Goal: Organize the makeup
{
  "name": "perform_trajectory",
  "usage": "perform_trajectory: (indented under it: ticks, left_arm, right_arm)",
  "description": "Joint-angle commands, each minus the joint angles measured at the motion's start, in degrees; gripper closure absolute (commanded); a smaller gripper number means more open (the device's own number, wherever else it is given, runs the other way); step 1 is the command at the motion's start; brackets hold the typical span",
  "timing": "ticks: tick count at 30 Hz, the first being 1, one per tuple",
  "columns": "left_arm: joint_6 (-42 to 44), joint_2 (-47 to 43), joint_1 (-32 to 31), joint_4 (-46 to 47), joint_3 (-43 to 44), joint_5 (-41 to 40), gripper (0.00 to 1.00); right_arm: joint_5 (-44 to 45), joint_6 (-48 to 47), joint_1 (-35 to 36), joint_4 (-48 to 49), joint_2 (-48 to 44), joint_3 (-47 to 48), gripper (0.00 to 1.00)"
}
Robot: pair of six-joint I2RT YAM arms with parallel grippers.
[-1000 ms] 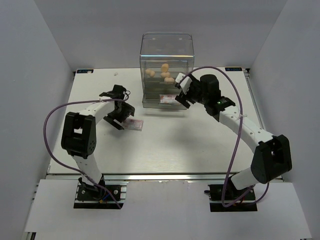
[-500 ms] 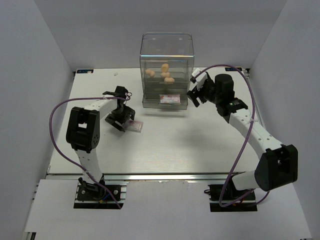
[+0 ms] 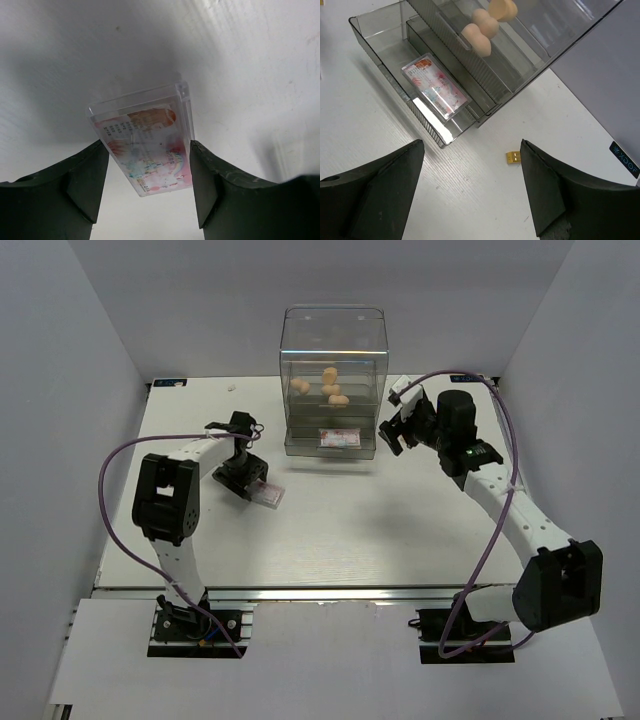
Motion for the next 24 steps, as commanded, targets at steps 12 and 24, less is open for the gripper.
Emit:
perform_trajectory:
  ticks: [12, 24]
  left_arm:
    - [1.1, -25.2, -4.9, 11.6, -8.6, 14.1, 0.93]
    - [-7.8, -14.5, -11.0, 24.6, 1.8, 12.4, 0.91]
  right_arm:
    - [-2.8, 4.0, -2.8, 2.2, -7.0, -3.8, 0.18]
    - [-5.6, 8.7, -9.5, 2.2, -11.4, -6.8, 0.18]
